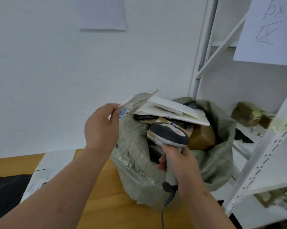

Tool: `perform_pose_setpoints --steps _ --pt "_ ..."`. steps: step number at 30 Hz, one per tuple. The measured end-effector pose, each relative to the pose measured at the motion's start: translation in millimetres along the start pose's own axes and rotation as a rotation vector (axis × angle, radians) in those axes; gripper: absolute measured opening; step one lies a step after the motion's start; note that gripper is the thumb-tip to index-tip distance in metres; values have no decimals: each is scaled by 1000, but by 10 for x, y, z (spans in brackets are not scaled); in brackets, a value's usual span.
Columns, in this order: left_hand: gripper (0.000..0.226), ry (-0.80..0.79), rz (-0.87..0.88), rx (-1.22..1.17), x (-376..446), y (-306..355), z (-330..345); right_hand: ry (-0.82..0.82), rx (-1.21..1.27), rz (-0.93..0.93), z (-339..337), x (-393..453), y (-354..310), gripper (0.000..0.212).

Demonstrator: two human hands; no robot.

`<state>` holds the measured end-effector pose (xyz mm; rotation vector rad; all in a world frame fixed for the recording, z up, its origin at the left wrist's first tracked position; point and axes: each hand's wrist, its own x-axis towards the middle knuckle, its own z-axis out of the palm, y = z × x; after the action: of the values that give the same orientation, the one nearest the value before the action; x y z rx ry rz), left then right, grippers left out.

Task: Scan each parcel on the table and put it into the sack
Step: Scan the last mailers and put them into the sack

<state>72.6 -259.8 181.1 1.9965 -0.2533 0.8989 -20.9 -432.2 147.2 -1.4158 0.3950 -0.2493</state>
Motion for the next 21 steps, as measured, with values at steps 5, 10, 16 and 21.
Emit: perform_pose_setpoints --steps 5,10,16,21 --pt "23 39 279 92 322 339 425 -20 17 -12 -370 231 -153 19" --pt "27 -61 432 165 642 630 965 -59 54 -12 -663 429 -164 15" --pt "38 -581 251 595 774 761 1655 -51 38 17 -940 613 -156 10" --pt "60 -650 282 731 622 721 1879 -49 35 14 -1029 750 -148 12"
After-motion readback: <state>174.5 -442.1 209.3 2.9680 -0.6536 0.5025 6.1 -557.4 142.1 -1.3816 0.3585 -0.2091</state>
